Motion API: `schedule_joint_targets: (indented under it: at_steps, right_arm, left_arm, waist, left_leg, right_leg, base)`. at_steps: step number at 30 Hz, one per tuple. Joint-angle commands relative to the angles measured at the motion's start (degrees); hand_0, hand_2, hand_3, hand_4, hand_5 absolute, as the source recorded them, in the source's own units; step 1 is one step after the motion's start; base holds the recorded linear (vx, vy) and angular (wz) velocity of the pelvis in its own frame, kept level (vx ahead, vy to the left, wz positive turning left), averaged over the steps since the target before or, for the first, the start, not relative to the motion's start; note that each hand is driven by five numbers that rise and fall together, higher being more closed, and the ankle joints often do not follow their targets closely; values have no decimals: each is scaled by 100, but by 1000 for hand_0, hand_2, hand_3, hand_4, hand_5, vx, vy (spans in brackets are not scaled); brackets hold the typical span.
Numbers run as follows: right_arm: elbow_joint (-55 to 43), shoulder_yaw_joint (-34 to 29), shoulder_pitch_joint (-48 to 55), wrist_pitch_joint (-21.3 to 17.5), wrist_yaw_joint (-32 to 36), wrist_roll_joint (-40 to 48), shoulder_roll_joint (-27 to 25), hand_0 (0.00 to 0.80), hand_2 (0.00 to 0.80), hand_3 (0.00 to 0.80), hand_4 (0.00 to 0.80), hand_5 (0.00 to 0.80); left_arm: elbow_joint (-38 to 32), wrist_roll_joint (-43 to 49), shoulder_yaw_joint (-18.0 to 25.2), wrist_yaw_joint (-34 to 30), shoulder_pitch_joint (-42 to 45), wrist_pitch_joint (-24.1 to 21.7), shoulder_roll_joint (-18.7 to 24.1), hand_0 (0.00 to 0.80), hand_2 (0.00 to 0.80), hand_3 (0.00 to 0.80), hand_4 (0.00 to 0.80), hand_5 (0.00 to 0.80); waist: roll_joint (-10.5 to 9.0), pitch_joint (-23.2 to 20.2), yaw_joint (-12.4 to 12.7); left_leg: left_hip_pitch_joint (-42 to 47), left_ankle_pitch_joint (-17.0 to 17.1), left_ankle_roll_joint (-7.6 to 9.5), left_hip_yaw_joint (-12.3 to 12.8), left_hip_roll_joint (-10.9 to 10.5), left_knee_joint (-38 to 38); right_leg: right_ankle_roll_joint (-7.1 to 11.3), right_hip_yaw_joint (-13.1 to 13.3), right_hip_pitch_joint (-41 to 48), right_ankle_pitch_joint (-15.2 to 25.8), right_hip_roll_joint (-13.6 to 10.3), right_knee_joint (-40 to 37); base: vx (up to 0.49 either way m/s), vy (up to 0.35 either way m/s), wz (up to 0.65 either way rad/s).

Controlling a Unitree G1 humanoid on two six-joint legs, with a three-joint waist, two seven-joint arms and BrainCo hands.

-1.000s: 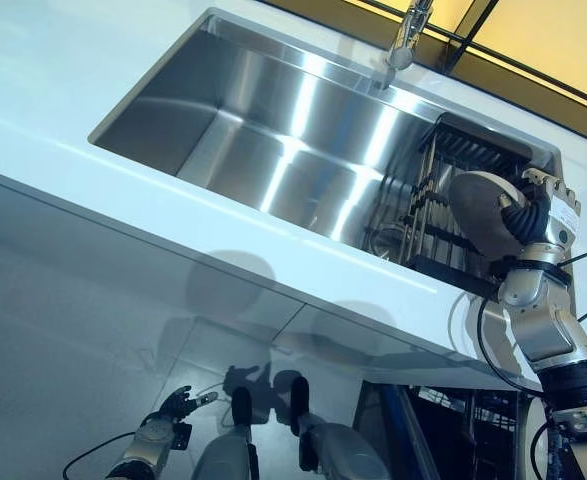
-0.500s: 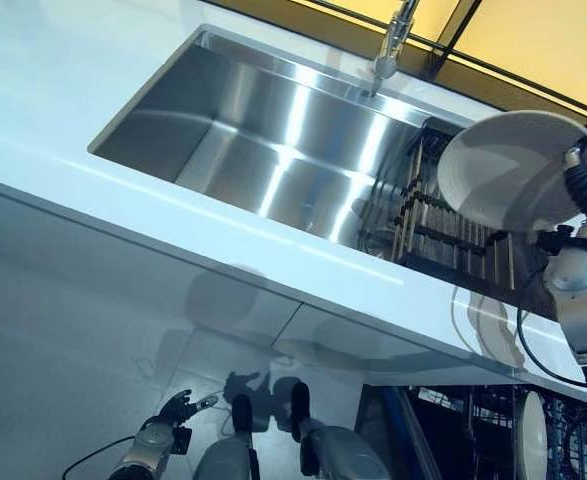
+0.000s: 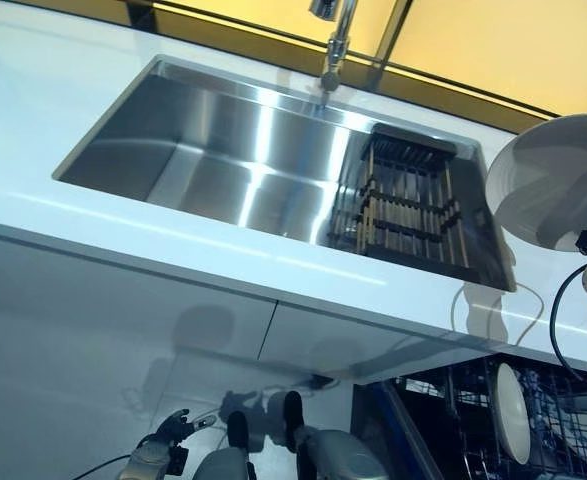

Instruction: Take plates into dishwasher

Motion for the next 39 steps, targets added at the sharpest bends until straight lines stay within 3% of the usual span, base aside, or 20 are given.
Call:
schedule_joint_targets:
  at_steps: [1, 9, 17, 20, 24, 31, 39]
  right_arm:
    - [-258, -473, -111, -95, -38, 133, -569, 800, 800, 800, 800, 800]
    - [-55, -705, 307, -126, 90, -8, -592, 800, 800, 800, 800, 800]
    - [261, -550, 285, -68, 274, 25, -526, 800, 800, 800, 800, 800]
    - [363, -429, 156, -58, 396, 78, -528, 800, 800, 800, 800, 800]
    - [424, -341, 109, -118, 566, 14, -524, 800, 800, 800, 800, 800]
    - [328, -236, 183, -198, 855, -130, -413, 800, 800, 800, 800, 800]
    - [199, 25, -91, -106, 1247, -159, -328, 800, 800, 800, 800, 800]
  left_arm:
    - [-36, 322, 89, 1, 145, 94, 123, 0, 0, 0, 0, 0]
    - [170, 306, 5, -106, 121, -64, 170, 0, 0, 0, 0, 0]
    - [146, 187, 0, -73, 169, -219, 219, 0, 0, 0, 0, 0]
    - [61, 158, 65, -17, 176, -174, 258, 0, 0, 0, 0, 0]
    - [72, 150, 136, -2, 185, -233, 282, 0, 0, 0, 0, 0]
    - [103, 161, 203, -18, 228, -356, 209, 0, 0, 0, 0, 0]
    - [100, 245, 69, -77, 238, -423, 20, 0, 0, 0, 0, 0]
  waist:
    - [22, -479, 59]
    - [269, -715, -86]
    - [335, -942, -52]
    - [343, -913, -19]
    - [361, -892, -39]
    - [382, -891, -70]
    - [400, -899, -57]
  left_leg:
    - [64, -1029, 371, -97, -357, 18]
    - [36, -1150, 433, 87, -216, 18]
    - [14, -1294, 332, 510, -109, 18]
    - [38, -1289, 289, 692, -39, 18]
    - [40, -1254, 260, 753, 2, 18]
    - [56, -1174, 166, 734, 77, 18]
    - [9, -1060, -60, 695, 141, 18]
  right_leg:
    - [-494, -508, -253, -855, -164, 740]
    - [-712, -625, 119, -1290, -593, 1267]
    - [-567, -954, 469, -1402, -775, 738]
    - [-552, -1090, 468, -1389, -769, 598]
    - [-571, -1085, 432, -1516, -707, 567]
    - [-640, -1022, 496, -1779, -549, 413]
    - [-809, -956, 675, -1677, -364, -105]
  base:
    - [10, 5, -62]
    - [16, -6, -46]
    - [5, -98, -51]
    - [-49, -187, -58]
    - [-42, -217, -35]
    - [-27, -228, -8]
    - [-22, -182, -1]
